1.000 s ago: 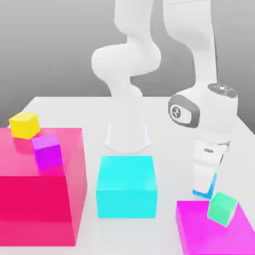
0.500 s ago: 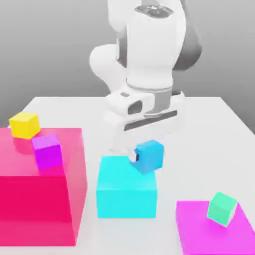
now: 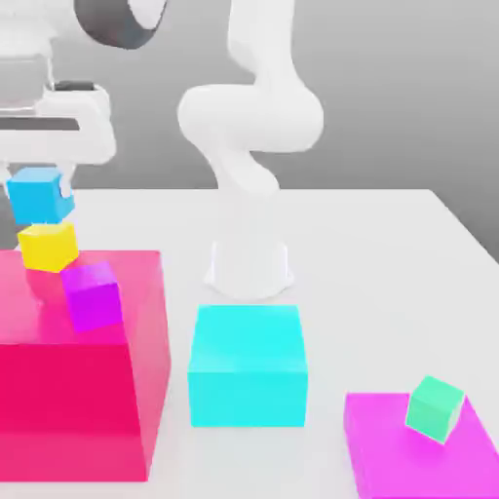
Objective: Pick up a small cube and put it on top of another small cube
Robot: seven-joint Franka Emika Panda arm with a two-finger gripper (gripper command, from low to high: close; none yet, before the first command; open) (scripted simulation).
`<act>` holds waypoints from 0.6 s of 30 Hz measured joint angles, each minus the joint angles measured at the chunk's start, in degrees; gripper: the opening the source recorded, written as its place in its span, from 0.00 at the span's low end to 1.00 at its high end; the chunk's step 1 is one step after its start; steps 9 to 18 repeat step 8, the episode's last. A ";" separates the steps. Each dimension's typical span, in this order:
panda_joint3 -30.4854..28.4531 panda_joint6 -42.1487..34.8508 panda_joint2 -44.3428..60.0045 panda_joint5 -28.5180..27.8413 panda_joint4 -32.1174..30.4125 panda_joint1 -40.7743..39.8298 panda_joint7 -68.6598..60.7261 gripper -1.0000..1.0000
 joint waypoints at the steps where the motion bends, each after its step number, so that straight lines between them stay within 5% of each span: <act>1: 0.00 0.00 0.00 0.00 0.00 0.00 0.00 1.00; 18: 1.12 -5.86 -2.23 0.03 3.72 -0.03 0.30 1.00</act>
